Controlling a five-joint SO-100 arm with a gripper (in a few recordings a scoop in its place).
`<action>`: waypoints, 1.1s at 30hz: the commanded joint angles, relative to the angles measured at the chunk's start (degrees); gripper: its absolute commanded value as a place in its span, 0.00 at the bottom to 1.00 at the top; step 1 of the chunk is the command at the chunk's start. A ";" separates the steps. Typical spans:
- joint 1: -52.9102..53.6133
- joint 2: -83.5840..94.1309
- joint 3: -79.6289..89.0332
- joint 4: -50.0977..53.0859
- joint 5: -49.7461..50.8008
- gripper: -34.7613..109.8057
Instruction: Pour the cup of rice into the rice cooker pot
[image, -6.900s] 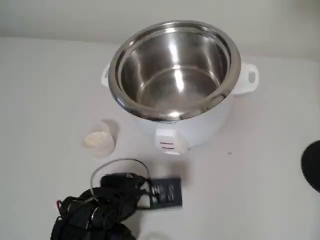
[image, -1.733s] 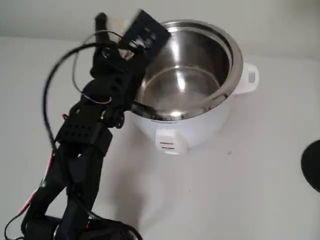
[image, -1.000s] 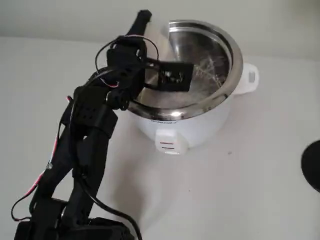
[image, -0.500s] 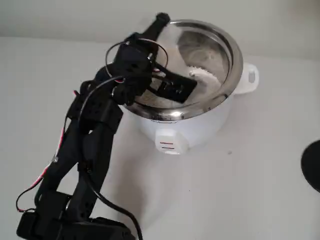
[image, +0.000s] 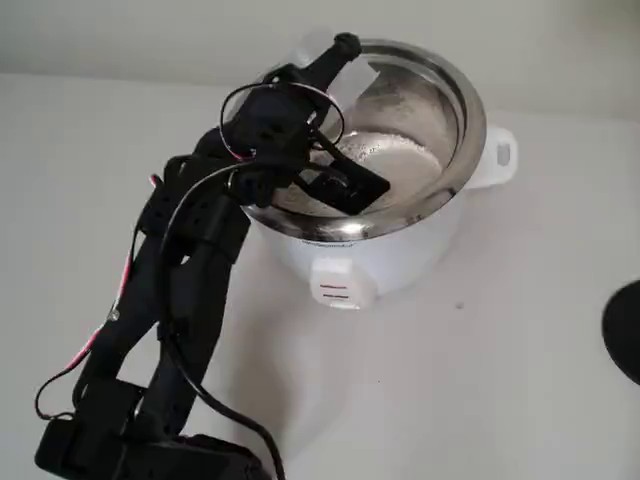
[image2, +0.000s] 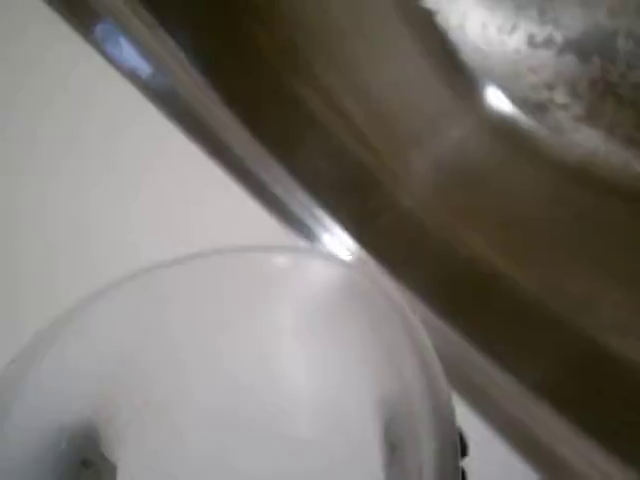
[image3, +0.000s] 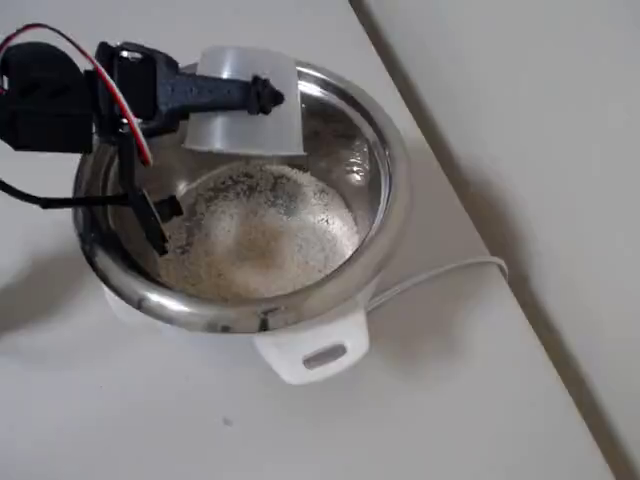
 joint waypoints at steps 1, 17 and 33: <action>0.53 0.18 -5.36 0.09 0.26 0.31; -13.97 -7.12 -20.39 4.83 -70.05 0.35; -27.60 14.24 14.24 -2.81 -98.79 0.40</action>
